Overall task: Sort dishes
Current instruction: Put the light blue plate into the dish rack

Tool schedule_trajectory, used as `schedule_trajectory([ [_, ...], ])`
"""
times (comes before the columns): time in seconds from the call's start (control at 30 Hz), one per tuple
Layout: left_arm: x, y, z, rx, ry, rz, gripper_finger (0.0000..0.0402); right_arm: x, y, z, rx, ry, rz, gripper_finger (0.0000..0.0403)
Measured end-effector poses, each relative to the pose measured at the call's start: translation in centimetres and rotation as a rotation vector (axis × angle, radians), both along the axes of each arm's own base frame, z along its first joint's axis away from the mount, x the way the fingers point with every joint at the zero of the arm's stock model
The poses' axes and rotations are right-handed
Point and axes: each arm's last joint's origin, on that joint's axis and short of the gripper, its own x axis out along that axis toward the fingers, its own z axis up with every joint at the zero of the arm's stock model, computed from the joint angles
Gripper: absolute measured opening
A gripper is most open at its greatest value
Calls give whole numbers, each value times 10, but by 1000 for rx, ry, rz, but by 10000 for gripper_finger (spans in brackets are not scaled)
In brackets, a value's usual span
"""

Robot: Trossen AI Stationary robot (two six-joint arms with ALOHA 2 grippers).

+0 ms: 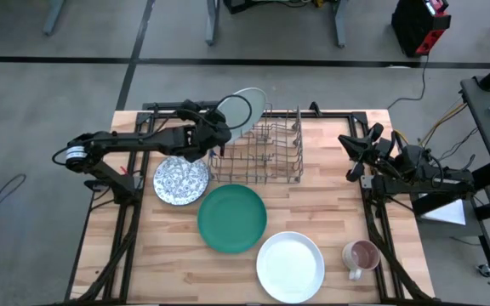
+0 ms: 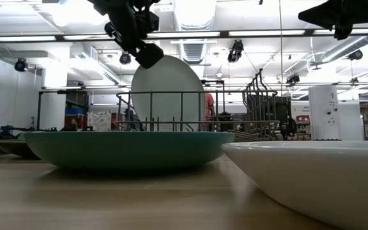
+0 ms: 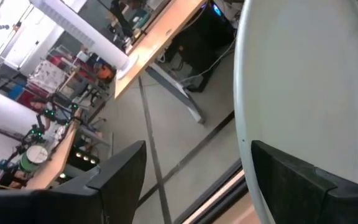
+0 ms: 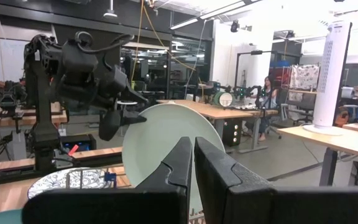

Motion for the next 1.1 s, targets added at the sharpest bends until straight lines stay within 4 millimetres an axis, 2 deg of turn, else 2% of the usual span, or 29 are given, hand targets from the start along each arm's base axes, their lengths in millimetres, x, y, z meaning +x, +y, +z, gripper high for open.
schedule_trajectory([
  [0.27, -1, -6, -3, -34, 29, -34, 275, 0, 0, 0, 0, 0, 0, 11],
  [0.6, -13, -11, -13, -91, 94, 4, 275, 0, 0, 0, 0, 0, 0, 11],
  [0.83, -11, -14, -16, -176, 68, -58, 275, 0, 0, 0, 0, 0, 0, 11],
  [1.1, -11, -14, -16, -196, 18, -48, 275, 0, 0, 0, 0, 0, 0, 11],
])
